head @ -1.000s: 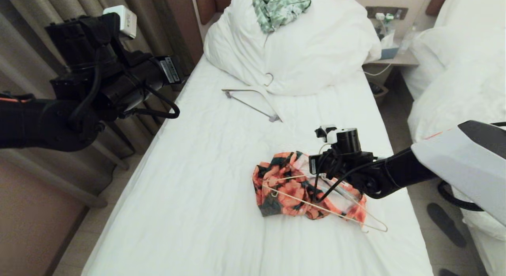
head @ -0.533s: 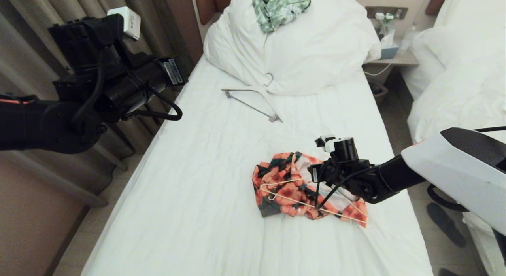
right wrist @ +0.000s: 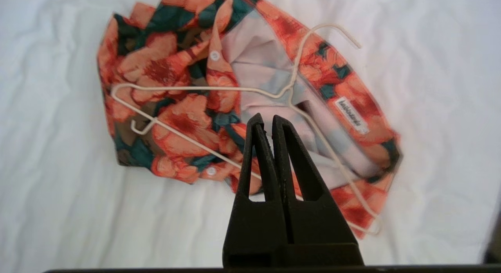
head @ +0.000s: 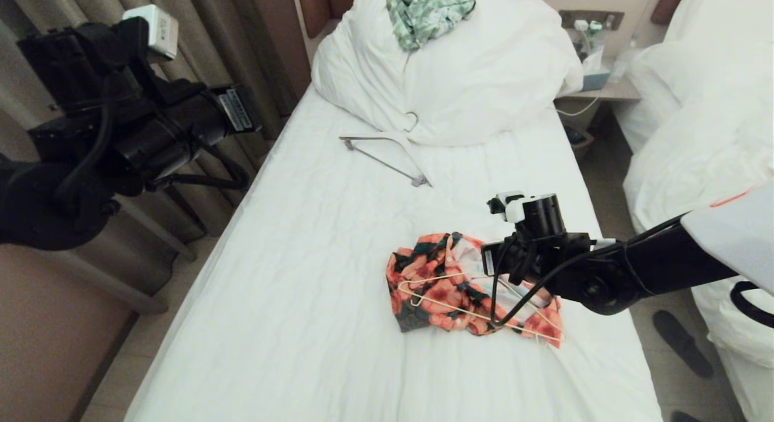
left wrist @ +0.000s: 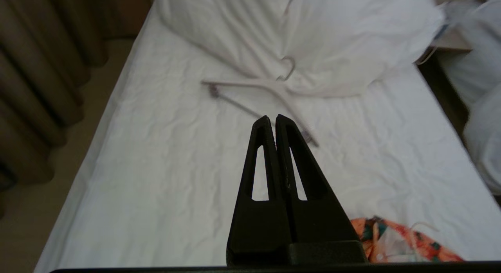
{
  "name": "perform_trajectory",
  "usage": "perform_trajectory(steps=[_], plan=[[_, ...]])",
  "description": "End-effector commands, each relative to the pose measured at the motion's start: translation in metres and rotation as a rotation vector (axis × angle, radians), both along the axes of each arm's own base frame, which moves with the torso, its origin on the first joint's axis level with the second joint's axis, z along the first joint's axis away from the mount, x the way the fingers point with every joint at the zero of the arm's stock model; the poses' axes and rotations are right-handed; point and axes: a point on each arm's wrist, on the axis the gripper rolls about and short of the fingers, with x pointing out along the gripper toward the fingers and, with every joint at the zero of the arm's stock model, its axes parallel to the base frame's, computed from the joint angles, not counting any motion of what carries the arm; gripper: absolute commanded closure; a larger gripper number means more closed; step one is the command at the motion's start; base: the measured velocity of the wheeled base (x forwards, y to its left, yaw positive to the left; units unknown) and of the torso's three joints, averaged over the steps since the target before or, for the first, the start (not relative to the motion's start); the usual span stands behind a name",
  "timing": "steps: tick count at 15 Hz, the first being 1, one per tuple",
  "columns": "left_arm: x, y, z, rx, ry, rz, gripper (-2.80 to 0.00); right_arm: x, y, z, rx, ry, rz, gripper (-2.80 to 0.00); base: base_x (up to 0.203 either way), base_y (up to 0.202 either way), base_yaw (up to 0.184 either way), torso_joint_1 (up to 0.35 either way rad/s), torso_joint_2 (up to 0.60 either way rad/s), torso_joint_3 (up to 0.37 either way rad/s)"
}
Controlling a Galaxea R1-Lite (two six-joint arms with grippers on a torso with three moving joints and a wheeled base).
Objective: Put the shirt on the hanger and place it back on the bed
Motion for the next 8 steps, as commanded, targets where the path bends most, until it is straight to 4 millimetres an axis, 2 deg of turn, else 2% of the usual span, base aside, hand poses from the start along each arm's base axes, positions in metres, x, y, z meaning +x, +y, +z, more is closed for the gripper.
perform_trajectory(steps=[1, 4, 6, 8], plan=[[-0.014, 0.012, -0.006, -0.015, 0.023, 0.026, 0.00, -0.018, -0.008, 0.027, 0.019, -0.041, -0.004, 0.00, 0.000, 0.000, 0.000, 0.000, 0.00, 0.000], [-0.039, 0.023, -0.006, -0.036, 0.025, 0.045, 0.00, -0.057, -0.033, 0.067, 0.025, -0.079, -0.043, 0.00, 0.000, 0.000, 0.000, 0.000, 0.00, 0.000], [-0.060, 0.032, -0.012, -0.038, 0.034, 0.076, 0.00, -0.093, -0.054, 0.095, 0.035, -0.110, -0.058, 0.00, 0.000, 0.000, 0.000, 0.000, 0.00, 0.000], [-0.087, 0.043, -0.011, -0.047, 0.009, 0.126, 0.00, -0.131, -0.076, 0.113, 0.029, -0.147, -0.095, 0.00, 0.000, 0.000, 0.000, 0.000, 0.00, 0.000]])
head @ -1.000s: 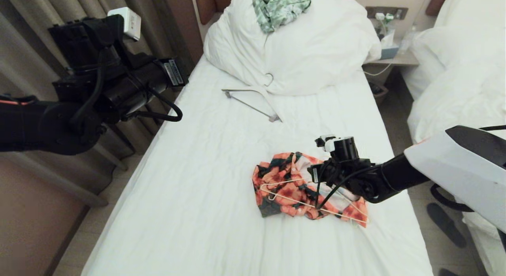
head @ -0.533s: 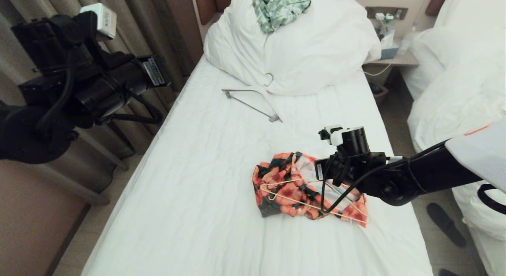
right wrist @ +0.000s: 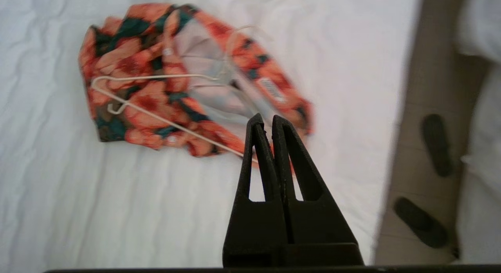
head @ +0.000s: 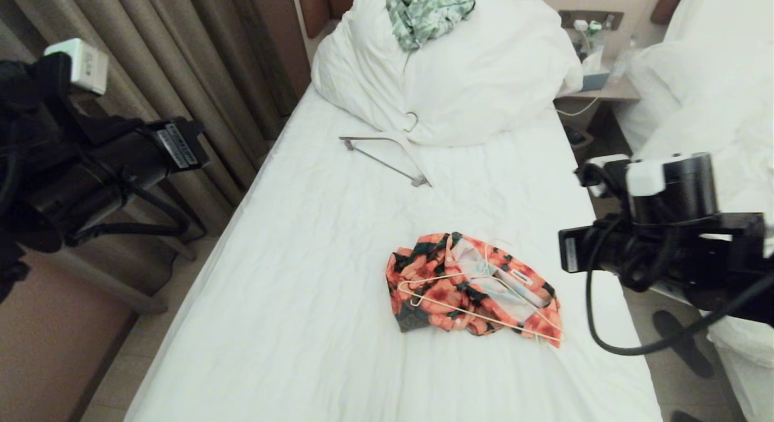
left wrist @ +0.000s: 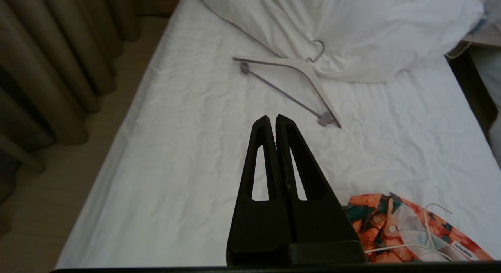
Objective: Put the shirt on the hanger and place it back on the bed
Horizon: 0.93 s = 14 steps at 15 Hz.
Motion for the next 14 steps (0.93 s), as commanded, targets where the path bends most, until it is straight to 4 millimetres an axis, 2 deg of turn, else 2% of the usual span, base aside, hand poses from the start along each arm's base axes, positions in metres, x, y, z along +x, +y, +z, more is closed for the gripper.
perform_trajectory(steps=[1, 4, 6, 8, 10, 12, 14], plan=[[-0.050, 0.013, 0.012, -0.020, -0.085, 0.036, 0.00, -0.047, -0.027, 0.038, 0.056, -0.133, -0.022, 0.00, 0.000, 0.000, 0.000, 0.000, 0.00, 0.000], [-0.118, 0.026, 0.011, -0.065, -0.187, 0.066, 0.00, -0.109, -0.071, 0.060, 0.086, -0.269, -0.102, 0.00, 0.000, 0.000, 0.000, 0.000, 0.00, 0.000], [-0.168, 0.034, 0.001, -0.089, -0.265, 0.096, 0.00, -0.159, -0.099, 0.071, 0.094, -0.371, -0.158, 0.00, 0.000, 0.000, 0.000, 0.000, 0.00, 0.000], [-0.217, 0.041, -0.011, -0.097, -0.320, 0.141, 0.00, -0.203, -0.120, 0.071, 0.091, -0.438, -0.230, 0.00, 0.000, 0.000, 0.000, 0.000, 0.00, 0.000], [-0.259, 0.047, -0.031, -0.088, -0.319, 0.192, 0.00, -0.239, -0.132, 0.063, 0.067, -0.467, -0.329, 0.00, 0.000, 0.000, 0.000, 0.000, 0.00, 0.000], [-0.286, 0.048, -0.053, -0.061, -0.278, 0.265, 0.00, -0.265, -0.136, 0.053, 0.046, -0.483, -0.405, 0.00, 0.000, 0.000, 0.000, 0.000, 0.00, 0.000], [-0.298, 0.045, -0.075, -0.034, -0.226, 0.266, 0.00, -0.282, -0.136, 0.044, 0.031, -0.492, -0.433, 0.00, 0.000, 0.000, 0.000, 0.000, 0.00, 0.000]])
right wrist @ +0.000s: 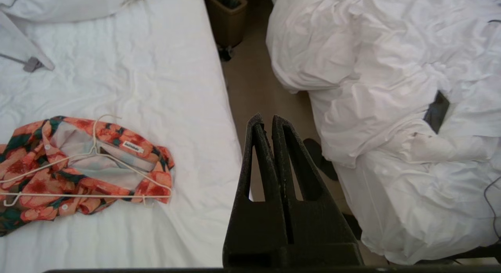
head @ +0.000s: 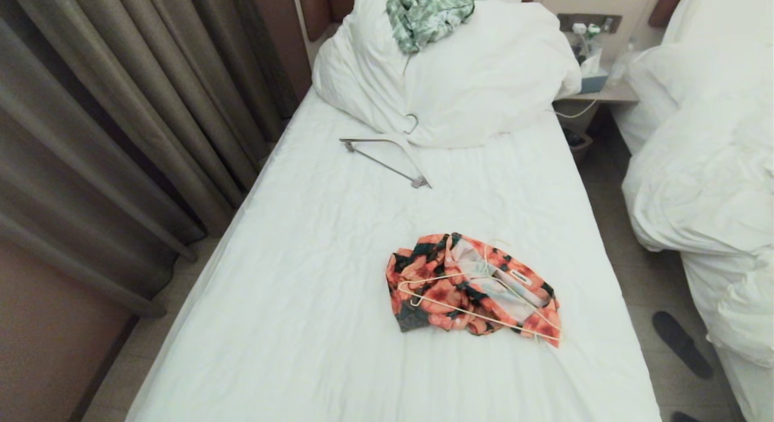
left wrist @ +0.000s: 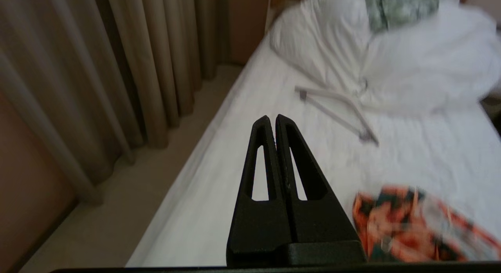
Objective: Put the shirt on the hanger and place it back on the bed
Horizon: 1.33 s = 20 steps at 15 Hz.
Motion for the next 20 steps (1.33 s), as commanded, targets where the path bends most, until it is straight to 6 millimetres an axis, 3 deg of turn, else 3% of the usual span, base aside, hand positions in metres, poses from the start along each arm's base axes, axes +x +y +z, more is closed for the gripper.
perform_trajectory(steps=[1, 5, 10, 14, 16, 20], plan=[[-0.028, -0.001, -0.032, 0.010, -0.017, 0.002, 0.00, -0.026, -0.001, -0.009, 0.003, -0.076, -0.008, 0.00, 0.000, 0.000, 0.000, 0.000, 0.00, 0.000], [-0.023, -0.004, -0.075, 0.038, 0.046, -0.086, 0.00, -0.031, 0.001, -0.057, -0.031, 0.005, 0.072, 0.00, 0.000, 0.000, 0.000, 0.000, 0.00, 0.000], [-0.007, -0.007, -0.119, 0.087, 0.163, -0.211, 0.00, -0.025, 0.003, -0.106, 0.002, 0.049, 0.026, 0.00, 0.000, 0.000, 0.000, 0.000, 0.00, 0.000], [0.002, -0.007, -0.146, 0.163, 0.269, -0.206, 0.00, -0.029, 0.009, -0.134, 0.009, -0.036, 0.270, 0.00, 0.000, 0.000, 0.000, 0.000, 0.00, 0.000], [0.003, -0.007, -0.152, 0.209, 0.312, -0.202, 0.00, -0.029, 0.009, -0.139, 0.002, -0.050, 0.309, 0.00, 0.000, 0.000, 0.000, 0.000, 0.00, 0.000], [0.003, -0.007, -0.152, 0.221, 0.312, -0.201, 0.00, -0.019, 0.010, -0.173, -0.093, -0.032, 0.347, 0.00, 0.000, 0.000, 0.000, 0.000, 0.00, 0.000]])
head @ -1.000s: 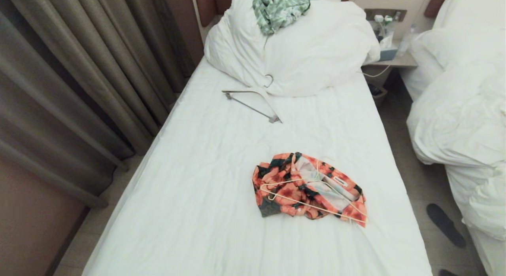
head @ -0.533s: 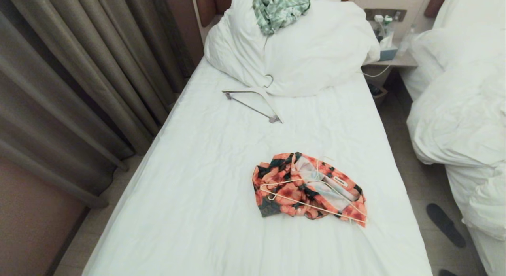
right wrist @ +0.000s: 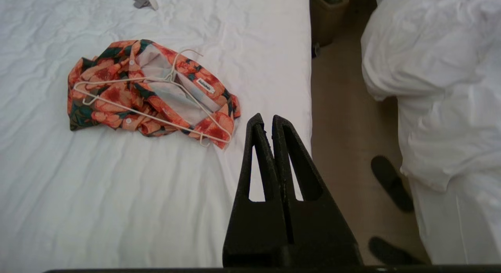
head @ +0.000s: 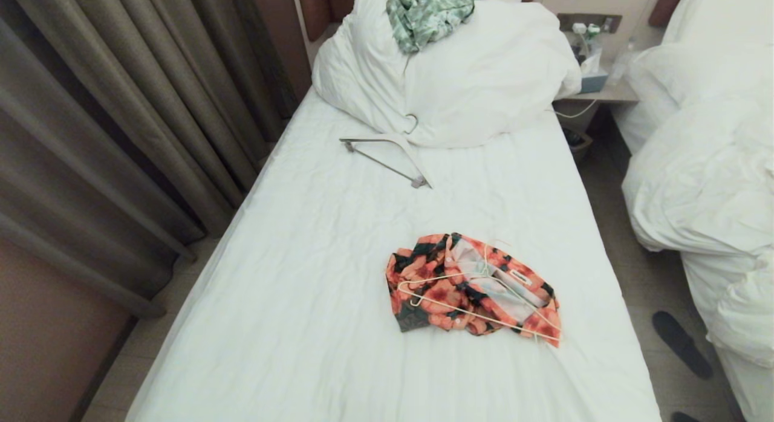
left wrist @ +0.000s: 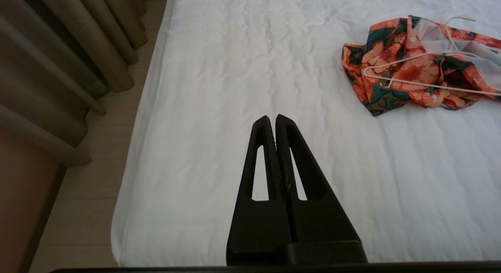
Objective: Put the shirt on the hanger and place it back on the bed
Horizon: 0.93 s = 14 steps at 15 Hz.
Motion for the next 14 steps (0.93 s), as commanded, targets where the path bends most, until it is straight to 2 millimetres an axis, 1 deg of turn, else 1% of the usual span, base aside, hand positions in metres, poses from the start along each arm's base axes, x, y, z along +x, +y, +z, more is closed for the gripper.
perform_trajectory(steps=[1, 3, 6, 14], plan=[[0.0006, 0.0000, -0.0007, 0.001, 0.007, 0.000, 0.00, 0.0028, 0.0000, -0.0088, -0.013, -0.007, 0.002, 0.00, 0.000, 0.000, 0.000, 0.000, 0.00, 0.000], [0.0004, 0.0000, -0.0007, -0.006, 0.006, 0.002, 0.00, 0.0025, 0.0009, -0.0172, -0.003, 0.090, 0.041, 0.00, 0.000, 0.000, 0.000, 0.000, 0.00, 0.000], [0.0005, 0.0002, -0.0007, -0.046, 0.007, 0.008, 0.00, 0.0016, 0.0008, -0.0161, 0.058, 0.095, 0.038, 0.00, 0.000, 0.000, 0.000, 0.000, 0.00, 0.000], [0.0005, 0.0002, -0.0005, -0.062, 0.006, 0.008, 0.00, 0.0016, 0.0008, -0.0161, 0.060, 0.095, 0.036, 0.00, 0.000, 0.000, 0.000, 0.000, 0.00, 0.000]])
